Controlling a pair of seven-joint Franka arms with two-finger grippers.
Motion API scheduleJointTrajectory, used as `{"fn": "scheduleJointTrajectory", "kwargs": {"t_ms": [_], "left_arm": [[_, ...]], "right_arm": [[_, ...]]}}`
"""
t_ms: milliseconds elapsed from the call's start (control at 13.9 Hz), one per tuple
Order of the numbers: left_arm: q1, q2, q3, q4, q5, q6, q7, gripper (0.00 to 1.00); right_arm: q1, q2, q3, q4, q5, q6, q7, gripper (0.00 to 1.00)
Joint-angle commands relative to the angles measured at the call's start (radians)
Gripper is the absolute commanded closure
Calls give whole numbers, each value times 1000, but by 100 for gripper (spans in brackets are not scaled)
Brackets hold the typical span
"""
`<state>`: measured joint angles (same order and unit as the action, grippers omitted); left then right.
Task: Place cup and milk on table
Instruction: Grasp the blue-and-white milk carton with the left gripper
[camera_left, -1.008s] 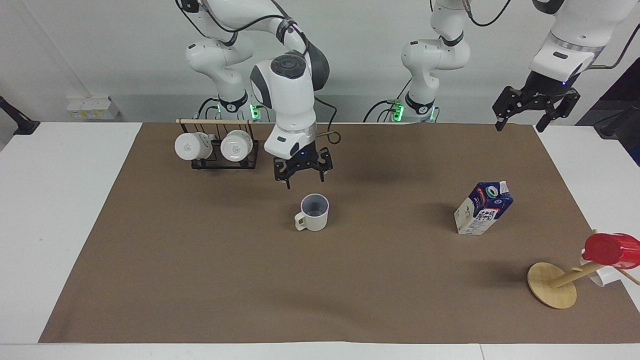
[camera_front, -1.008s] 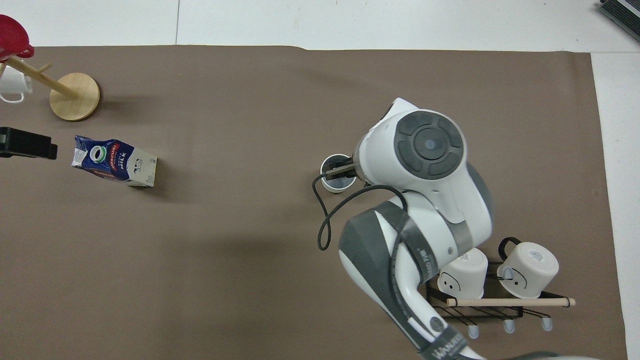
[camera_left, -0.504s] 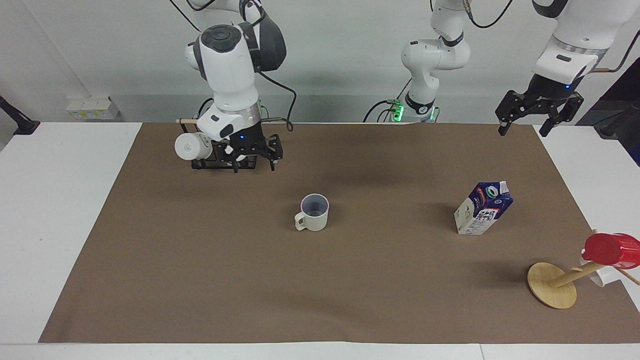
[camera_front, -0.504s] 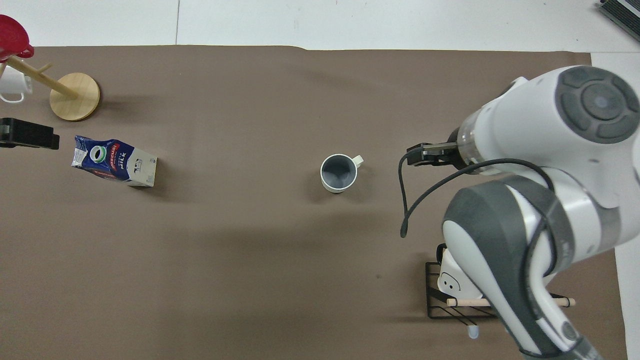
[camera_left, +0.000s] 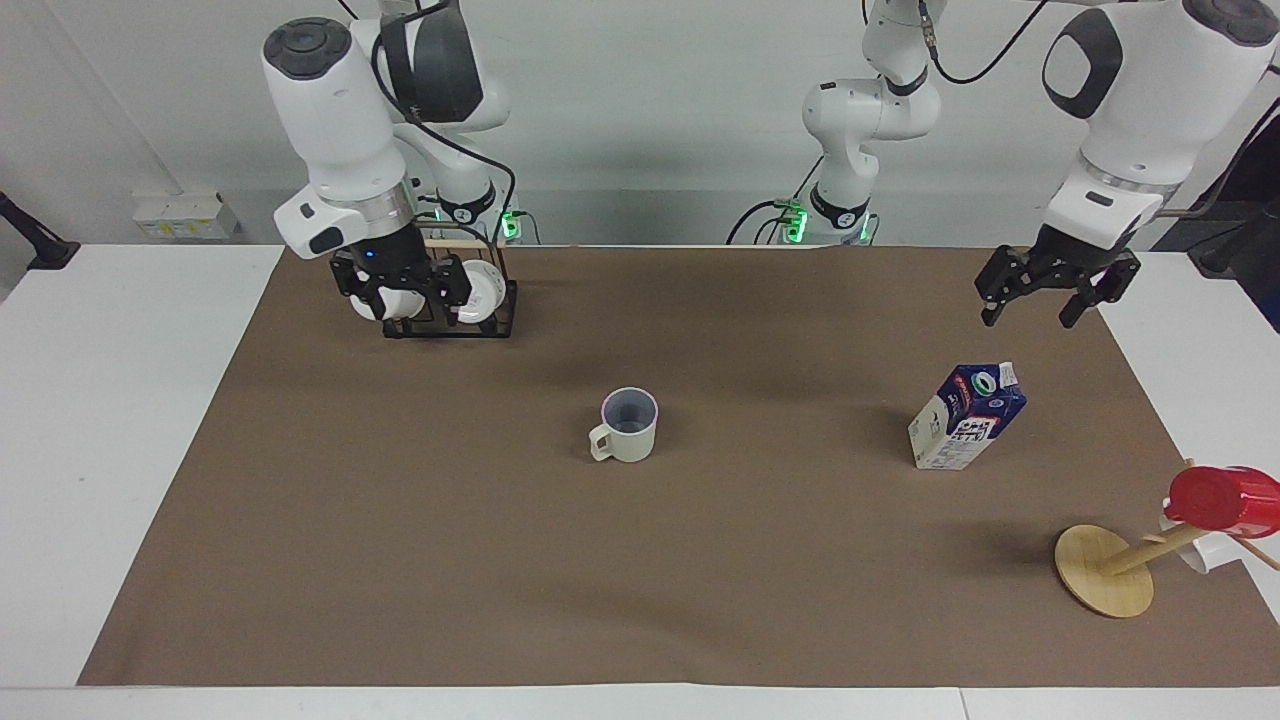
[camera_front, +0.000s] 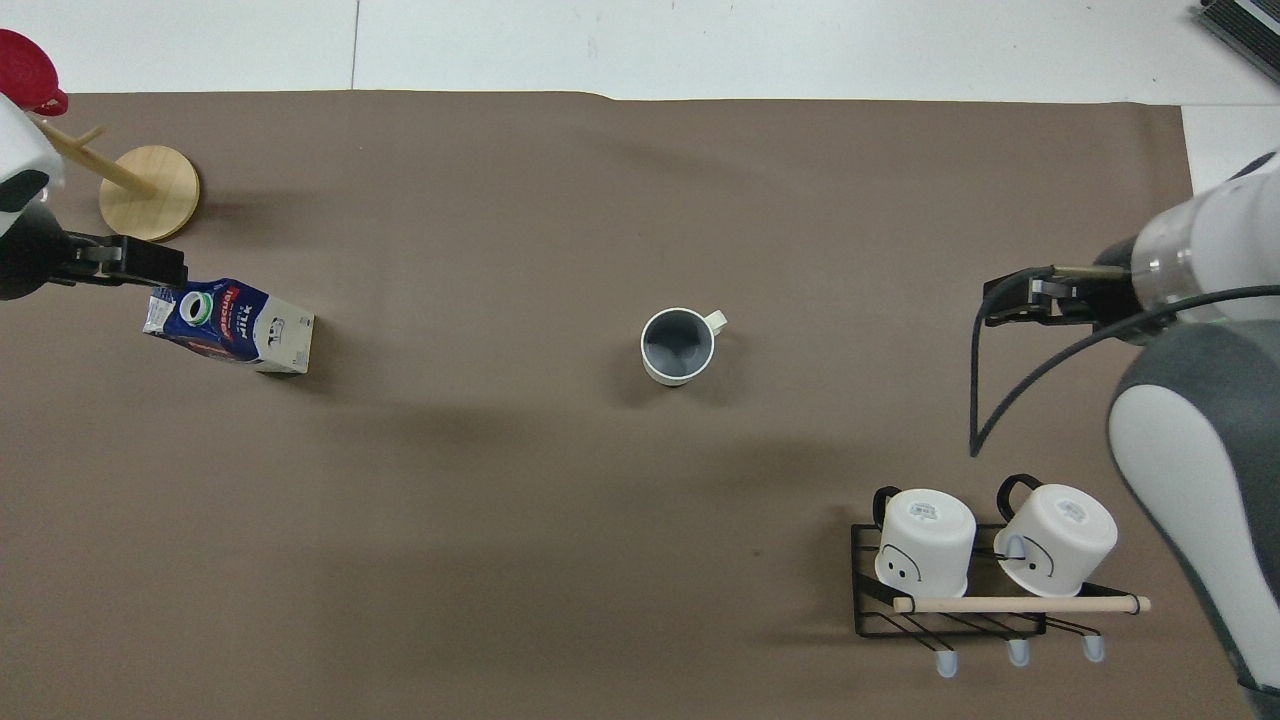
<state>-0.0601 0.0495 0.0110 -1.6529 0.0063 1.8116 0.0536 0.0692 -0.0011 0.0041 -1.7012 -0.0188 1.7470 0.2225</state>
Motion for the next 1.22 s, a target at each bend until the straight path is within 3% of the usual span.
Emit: {"fn": "scheduleJointTrajectory", "kwargs": {"t_ms": [0,432,576,720,1152], "left_arm": [[22,-23,-3,-86,-14,78,18,0],[22,-16,-3,-183,-14,161,42,0],[22,-2,-3,-188,-14,163,46,0],[22,4,-3,-192,-14,169,52,0],[42,10,-3,-211,-14,224,121,0]], "right_arm": [[-46,-37,8,15,16,-46,-22,0],[-68,-37,2,179,8,-179,-12,0],[-83,-37,-33,225,3,-240,-23,0],[-80,-60,-97,221,16,-242,-69,0],[-66,-68,-104,135,10,-204,-94,0]]}}
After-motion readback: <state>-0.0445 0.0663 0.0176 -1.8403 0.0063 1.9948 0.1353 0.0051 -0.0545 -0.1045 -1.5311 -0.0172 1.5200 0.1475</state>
